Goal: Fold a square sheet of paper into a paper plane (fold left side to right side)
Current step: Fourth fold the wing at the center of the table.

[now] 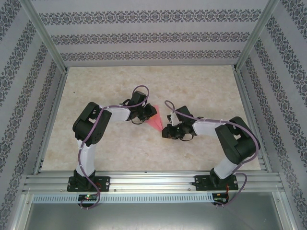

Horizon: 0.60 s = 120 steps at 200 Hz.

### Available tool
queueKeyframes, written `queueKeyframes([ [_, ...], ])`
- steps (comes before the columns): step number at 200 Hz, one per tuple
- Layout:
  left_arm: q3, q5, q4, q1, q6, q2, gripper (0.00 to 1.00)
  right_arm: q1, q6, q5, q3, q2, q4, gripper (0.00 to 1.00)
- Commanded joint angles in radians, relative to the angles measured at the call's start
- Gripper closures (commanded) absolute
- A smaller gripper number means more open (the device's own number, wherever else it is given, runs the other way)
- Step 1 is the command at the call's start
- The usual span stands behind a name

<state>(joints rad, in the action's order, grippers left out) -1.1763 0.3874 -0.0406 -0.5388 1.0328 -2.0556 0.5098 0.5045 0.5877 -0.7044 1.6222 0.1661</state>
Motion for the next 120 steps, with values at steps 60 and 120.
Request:
queueKeyframes([
  [60, 0.023, -0.079, 0.08, 0.005, -0.034, -0.061, 0.8, -0.013, -0.003, 0.022, -0.187, 0.042, 0.007, 0.81],
  [120, 0.017, -0.076, 0.079, 0.004, -0.032, -0.063, 0.8, -0.015, -0.018, -0.019, -0.195, 0.186, 0.01, 0.82],
])
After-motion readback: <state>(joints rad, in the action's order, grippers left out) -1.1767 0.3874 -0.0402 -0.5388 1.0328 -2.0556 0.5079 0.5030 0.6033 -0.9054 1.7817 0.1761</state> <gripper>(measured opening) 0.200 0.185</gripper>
